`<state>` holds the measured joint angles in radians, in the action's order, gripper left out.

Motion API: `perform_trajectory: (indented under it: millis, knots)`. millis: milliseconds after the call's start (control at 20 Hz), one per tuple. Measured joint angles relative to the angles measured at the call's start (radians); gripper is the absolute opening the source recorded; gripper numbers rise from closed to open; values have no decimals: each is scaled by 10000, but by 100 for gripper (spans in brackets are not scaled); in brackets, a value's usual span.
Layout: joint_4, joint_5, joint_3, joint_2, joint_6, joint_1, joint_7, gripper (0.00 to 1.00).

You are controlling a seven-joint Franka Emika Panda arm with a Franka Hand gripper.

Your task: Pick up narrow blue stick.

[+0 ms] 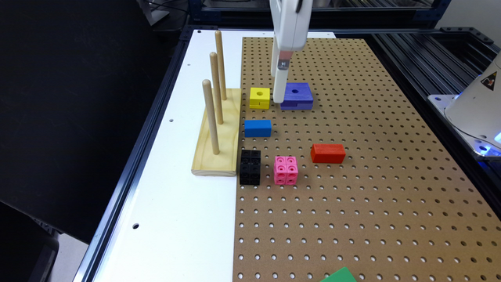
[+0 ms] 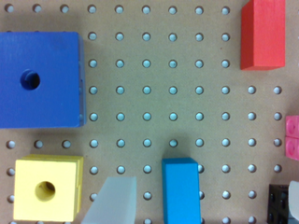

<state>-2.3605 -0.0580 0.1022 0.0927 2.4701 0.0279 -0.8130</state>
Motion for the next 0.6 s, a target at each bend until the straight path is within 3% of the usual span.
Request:
perform_trajectory:
  millis: [350, 600]
  knots:
    - [-3, 22, 0, 316, 268, -1, 0, 100]
    - [1, 51, 0, 859, 814, -1, 0, 100]
